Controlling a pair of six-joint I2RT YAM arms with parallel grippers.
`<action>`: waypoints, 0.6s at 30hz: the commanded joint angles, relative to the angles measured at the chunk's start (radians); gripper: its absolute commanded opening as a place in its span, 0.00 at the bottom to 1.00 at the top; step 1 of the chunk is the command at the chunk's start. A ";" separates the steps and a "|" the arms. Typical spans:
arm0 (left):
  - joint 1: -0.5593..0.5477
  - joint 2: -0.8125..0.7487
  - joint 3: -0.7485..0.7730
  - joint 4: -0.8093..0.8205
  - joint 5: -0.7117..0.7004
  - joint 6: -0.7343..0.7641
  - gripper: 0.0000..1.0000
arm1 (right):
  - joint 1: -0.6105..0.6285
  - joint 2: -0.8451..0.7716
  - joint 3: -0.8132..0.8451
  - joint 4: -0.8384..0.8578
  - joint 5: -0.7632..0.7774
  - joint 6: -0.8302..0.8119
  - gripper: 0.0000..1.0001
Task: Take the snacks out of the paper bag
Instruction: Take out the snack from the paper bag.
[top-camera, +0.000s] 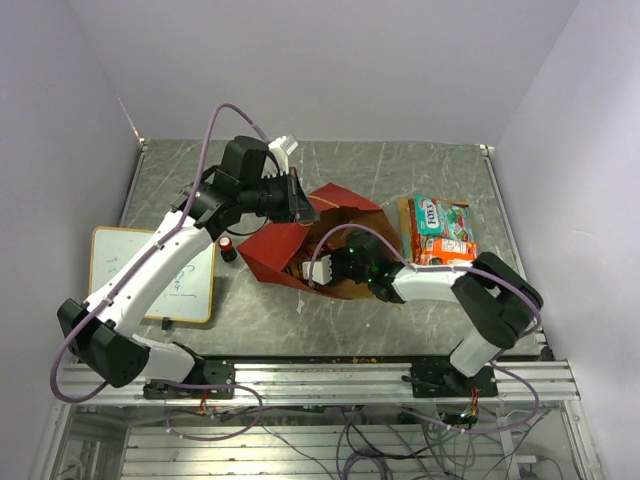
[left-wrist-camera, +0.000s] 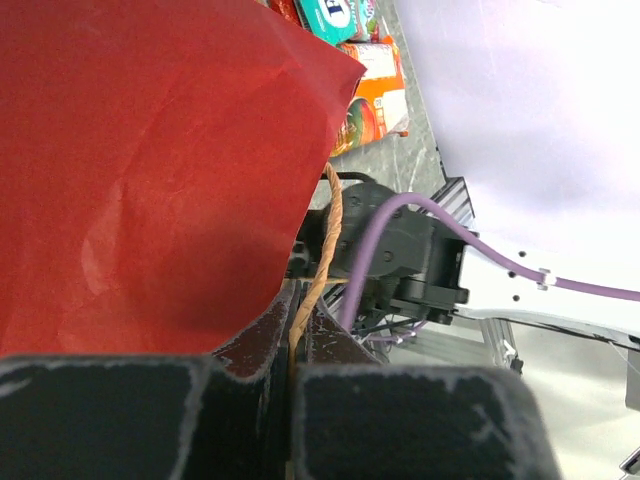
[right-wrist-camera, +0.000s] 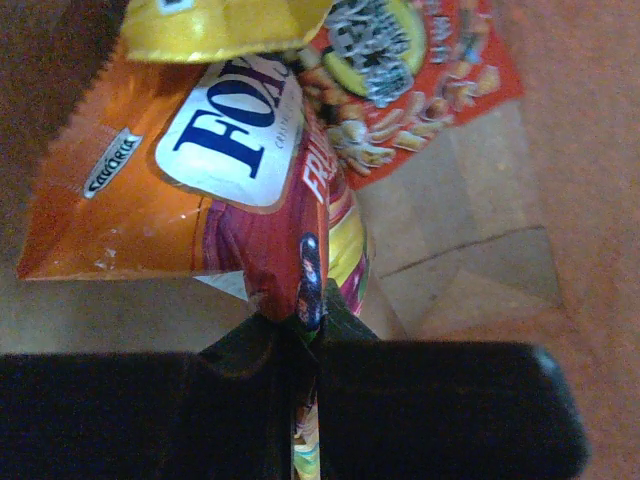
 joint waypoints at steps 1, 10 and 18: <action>-0.005 -0.029 -0.016 -0.012 -0.059 -0.006 0.07 | -0.001 -0.150 -0.005 -0.048 -0.062 0.091 0.00; 0.003 0.004 -0.010 0.019 -0.092 0.019 0.07 | -0.001 -0.457 -0.030 -0.378 -0.121 0.190 0.00; 0.029 0.098 0.059 -0.003 -0.068 0.044 0.07 | 0.000 -0.736 0.087 -0.753 -0.050 0.294 0.00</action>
